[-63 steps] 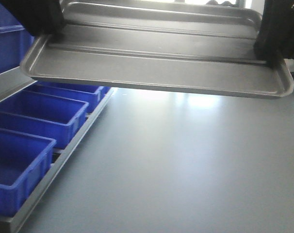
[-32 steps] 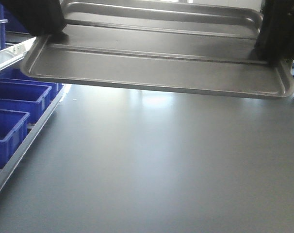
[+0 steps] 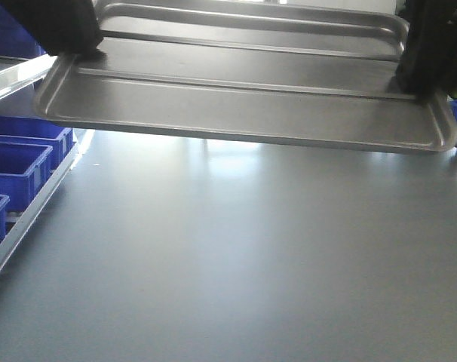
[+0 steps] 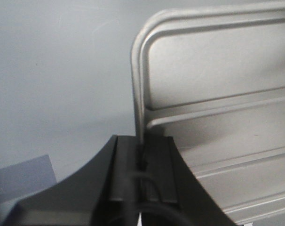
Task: Grab silver tray and stack on right shelf
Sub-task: 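Hold the tray aloft with both grippers while the base turns across the aisle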
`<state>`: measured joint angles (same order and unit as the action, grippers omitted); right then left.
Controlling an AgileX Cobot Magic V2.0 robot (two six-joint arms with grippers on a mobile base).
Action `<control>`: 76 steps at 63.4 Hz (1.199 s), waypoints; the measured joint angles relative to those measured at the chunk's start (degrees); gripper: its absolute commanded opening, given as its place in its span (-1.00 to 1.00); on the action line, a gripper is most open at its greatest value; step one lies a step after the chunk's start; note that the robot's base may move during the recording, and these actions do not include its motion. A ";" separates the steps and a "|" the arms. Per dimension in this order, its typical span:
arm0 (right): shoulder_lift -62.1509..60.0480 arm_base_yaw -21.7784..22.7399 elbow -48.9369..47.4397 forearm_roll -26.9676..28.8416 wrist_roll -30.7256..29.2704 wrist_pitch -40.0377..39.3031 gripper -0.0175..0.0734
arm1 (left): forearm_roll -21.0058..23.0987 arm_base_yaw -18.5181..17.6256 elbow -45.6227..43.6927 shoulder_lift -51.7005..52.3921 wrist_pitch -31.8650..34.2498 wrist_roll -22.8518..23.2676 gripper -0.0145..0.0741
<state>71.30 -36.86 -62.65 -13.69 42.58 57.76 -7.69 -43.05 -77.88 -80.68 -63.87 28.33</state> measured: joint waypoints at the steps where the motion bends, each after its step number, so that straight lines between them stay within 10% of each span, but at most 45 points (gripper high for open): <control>1: 0.00 0.00 0.00 0.00 0.00 0.00 -0.49 | 0.00 0.00 0.00 0.00 0.00 0.00 -0.88; 76: 0.00 0.00 0.00 0.00 0.00 -0.20 -0.49 | 0.00 0.00 0.00 0.00 0.00 0.00 -0.88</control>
<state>71.30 -36.86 -62.65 -13.69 42.58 57.56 -7.69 -43.05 -77.88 -80.68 -63.87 28.33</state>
